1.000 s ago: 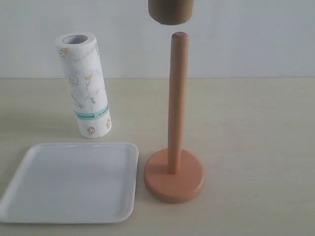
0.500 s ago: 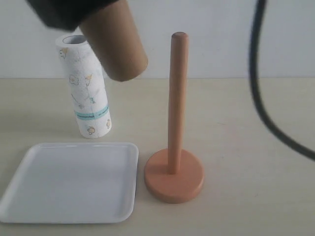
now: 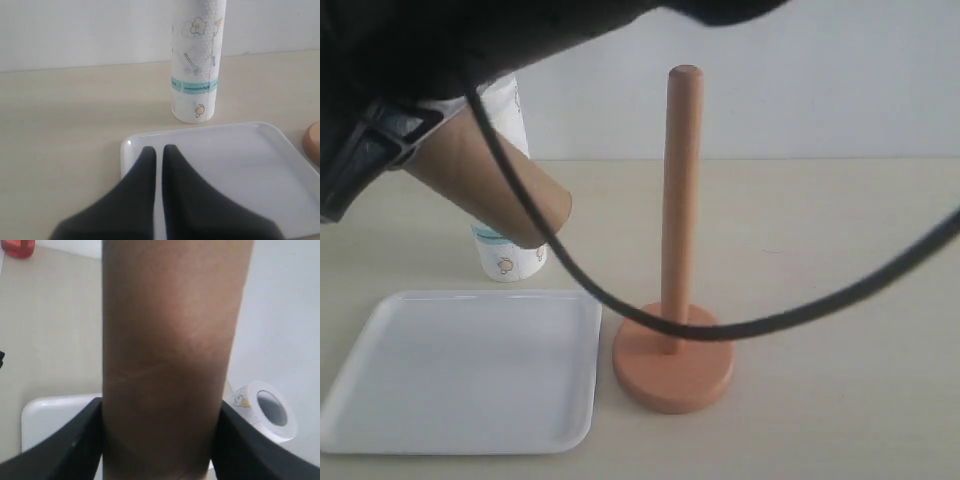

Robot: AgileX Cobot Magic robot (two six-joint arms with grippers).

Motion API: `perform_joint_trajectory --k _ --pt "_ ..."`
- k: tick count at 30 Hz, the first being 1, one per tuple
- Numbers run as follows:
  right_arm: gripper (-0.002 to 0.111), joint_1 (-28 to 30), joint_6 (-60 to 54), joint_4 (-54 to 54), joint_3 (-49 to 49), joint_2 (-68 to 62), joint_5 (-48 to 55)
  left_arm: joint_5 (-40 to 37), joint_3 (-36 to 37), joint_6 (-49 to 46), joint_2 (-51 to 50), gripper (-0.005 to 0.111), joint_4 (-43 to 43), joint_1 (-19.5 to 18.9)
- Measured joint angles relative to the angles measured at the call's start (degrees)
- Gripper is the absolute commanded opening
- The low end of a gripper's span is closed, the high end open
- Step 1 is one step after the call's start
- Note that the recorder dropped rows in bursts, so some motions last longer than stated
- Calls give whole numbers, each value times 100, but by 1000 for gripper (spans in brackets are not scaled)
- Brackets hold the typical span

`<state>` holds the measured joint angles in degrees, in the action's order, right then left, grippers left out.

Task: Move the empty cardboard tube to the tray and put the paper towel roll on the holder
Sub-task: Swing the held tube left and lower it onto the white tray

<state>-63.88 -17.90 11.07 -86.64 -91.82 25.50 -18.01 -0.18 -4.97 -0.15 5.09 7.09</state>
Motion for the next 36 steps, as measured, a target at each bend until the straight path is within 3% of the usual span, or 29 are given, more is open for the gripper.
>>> perform_joint_trajectory --k 17,28,36 --pt "0 -8 -417 -267 -1825 -2045 1709 0 0 0 0 4 0 0" --pt "0 -8 -740 -256 -2017 -3052 2156 0 0 0 0 4 0 0" --pt "0 -8 -756 361 -2017 -3527 2287 0 0 0 0 4 0 0"
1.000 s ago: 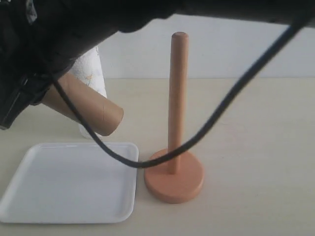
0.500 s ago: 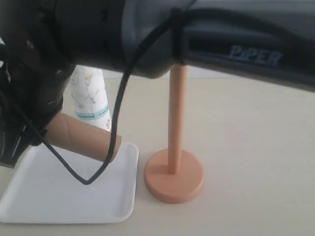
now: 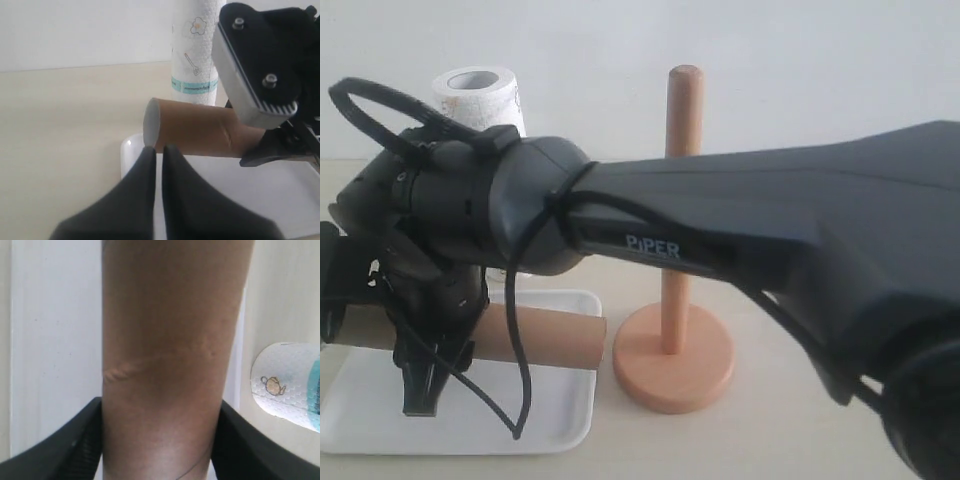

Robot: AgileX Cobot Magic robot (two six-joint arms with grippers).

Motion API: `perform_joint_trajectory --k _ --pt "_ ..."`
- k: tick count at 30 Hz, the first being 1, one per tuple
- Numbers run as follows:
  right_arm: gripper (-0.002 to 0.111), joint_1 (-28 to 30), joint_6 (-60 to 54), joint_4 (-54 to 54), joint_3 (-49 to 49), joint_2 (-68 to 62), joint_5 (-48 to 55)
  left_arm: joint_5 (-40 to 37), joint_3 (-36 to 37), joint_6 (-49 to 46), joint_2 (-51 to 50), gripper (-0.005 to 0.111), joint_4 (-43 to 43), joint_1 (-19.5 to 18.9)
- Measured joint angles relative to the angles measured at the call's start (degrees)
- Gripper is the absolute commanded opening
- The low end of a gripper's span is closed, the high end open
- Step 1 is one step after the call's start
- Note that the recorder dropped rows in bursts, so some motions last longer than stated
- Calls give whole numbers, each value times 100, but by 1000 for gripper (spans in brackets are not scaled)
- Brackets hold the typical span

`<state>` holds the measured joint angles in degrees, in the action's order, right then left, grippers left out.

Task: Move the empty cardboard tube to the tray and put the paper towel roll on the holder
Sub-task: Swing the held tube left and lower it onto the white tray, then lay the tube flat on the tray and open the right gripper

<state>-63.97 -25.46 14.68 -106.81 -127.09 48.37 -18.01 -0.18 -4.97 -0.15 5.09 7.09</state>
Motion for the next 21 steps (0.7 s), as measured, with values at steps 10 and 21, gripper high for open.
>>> perform_joint_trajectory --k 10,21 --pt "0 0 -154 90 0 -104 -404 0 0 0 0 4 0 0" --pt "0 0 -188 133 -22 -415 -653 0 0 0 0 4 0 0"
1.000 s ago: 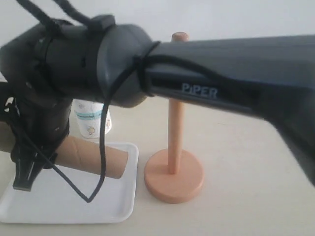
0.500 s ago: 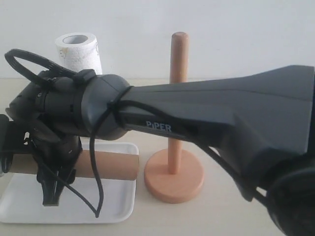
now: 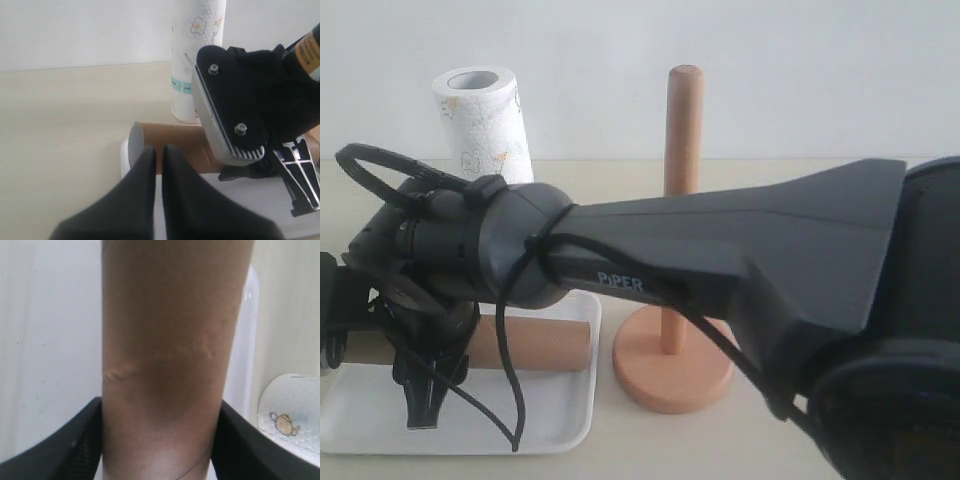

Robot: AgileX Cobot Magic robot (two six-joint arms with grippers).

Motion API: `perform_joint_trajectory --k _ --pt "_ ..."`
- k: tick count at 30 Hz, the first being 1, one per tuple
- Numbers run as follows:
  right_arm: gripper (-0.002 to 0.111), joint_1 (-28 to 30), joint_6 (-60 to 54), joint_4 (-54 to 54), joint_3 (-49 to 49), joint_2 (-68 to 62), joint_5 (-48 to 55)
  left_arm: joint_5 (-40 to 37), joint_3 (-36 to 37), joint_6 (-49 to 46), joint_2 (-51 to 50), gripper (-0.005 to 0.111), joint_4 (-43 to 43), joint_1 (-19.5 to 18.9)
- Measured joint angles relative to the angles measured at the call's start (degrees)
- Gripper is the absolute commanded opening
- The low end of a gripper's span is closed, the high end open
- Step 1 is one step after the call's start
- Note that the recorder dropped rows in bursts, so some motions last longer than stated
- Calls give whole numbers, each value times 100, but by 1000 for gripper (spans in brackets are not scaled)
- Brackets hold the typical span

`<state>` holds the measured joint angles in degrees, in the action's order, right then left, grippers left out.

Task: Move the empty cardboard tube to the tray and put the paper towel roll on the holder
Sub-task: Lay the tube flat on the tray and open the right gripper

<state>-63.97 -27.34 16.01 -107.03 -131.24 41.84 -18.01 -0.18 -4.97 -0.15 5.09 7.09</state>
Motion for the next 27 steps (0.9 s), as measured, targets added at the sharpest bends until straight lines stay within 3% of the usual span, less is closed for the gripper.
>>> perform_joint_trajectory --k 27 --pt "2 0 224 -1 -22 -443 -339 0 0 0 0 4 0 0"
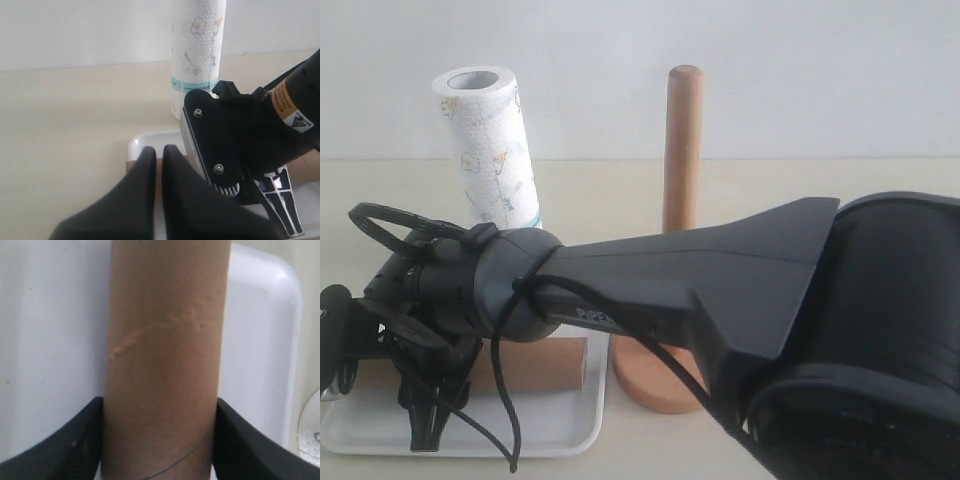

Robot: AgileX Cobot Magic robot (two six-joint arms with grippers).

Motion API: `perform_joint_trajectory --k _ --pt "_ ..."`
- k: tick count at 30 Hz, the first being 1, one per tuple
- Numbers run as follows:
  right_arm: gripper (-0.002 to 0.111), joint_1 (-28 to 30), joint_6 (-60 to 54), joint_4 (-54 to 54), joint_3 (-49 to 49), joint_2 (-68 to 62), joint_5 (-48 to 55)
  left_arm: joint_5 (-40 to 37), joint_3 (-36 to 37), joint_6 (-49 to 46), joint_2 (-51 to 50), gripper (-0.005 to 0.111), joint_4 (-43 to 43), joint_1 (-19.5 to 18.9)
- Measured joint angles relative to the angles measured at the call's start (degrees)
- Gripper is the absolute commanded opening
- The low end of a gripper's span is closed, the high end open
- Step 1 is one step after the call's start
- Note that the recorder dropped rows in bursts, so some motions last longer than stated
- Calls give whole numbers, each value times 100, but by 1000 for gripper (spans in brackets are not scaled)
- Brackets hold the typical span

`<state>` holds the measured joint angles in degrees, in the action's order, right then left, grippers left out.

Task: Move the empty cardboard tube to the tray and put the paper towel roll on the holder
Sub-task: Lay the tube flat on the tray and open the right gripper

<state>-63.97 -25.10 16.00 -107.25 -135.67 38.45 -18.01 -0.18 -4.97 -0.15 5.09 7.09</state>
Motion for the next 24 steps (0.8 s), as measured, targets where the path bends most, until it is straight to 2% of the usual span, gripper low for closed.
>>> perform_joint_trajectory --k 2,8,16,20,24 --pt "8 0 66 0 0 0 -3 0 0 0 0 4 0 0" --pt "43 0 325 140 0 0 -3 0 0 0 0 4 0 0" --pt "71 0 359 151 0 0 33 0 0 0 0 4 0 0" --pt "79 0 438 151 0 0 43 0 0 0 0 4 0 0" --pt "79 0 504 186 0 0 43 0 0 0 0 4 0 0"
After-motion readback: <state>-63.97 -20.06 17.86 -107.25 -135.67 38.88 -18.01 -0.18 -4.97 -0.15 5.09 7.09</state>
